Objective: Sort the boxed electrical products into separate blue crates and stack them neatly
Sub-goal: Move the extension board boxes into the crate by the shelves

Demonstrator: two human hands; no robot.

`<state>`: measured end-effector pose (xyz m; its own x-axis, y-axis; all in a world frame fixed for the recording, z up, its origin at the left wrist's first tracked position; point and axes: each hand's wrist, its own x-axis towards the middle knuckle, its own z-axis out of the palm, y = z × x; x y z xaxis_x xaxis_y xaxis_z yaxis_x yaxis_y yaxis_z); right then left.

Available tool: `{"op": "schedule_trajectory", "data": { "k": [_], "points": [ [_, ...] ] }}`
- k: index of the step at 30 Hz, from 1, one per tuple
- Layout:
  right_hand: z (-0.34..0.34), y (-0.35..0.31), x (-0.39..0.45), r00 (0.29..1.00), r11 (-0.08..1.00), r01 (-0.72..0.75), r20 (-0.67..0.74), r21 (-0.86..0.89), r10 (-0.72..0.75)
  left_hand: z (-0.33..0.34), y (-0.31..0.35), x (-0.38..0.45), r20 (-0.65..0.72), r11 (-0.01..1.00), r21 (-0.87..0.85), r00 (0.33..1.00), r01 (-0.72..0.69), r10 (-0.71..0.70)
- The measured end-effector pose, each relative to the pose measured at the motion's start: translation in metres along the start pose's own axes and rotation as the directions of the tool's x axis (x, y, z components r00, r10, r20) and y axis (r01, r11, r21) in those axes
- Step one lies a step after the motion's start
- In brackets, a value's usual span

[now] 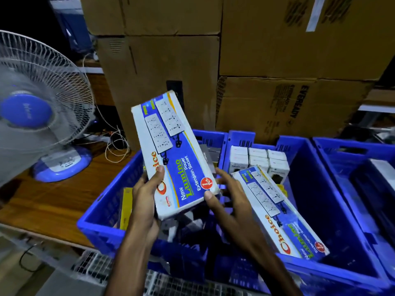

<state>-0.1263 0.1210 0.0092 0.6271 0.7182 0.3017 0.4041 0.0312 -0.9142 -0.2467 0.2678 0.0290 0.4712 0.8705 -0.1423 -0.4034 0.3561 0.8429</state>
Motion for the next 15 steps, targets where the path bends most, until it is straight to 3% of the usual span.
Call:
{"op": "schedule_trajectory", "data": {
  "k": [9,15],
  "points": [
    [-0.118,0.013,-0.003,0.980,0.979,-0.070,-0.169,0.191,0.103,0.120,-0.054,-0.019,0.261,0.998,0.055,0.965,-0.013,-0.002],
    [-0.246,0.028,-0.023,0.923,0.971,-0.105,-0.344,0.214,0.176,0.225,-0.112,-0.036,0.510,0.982,0.187,0.856,-0.015,-0.084]
  ]
}}
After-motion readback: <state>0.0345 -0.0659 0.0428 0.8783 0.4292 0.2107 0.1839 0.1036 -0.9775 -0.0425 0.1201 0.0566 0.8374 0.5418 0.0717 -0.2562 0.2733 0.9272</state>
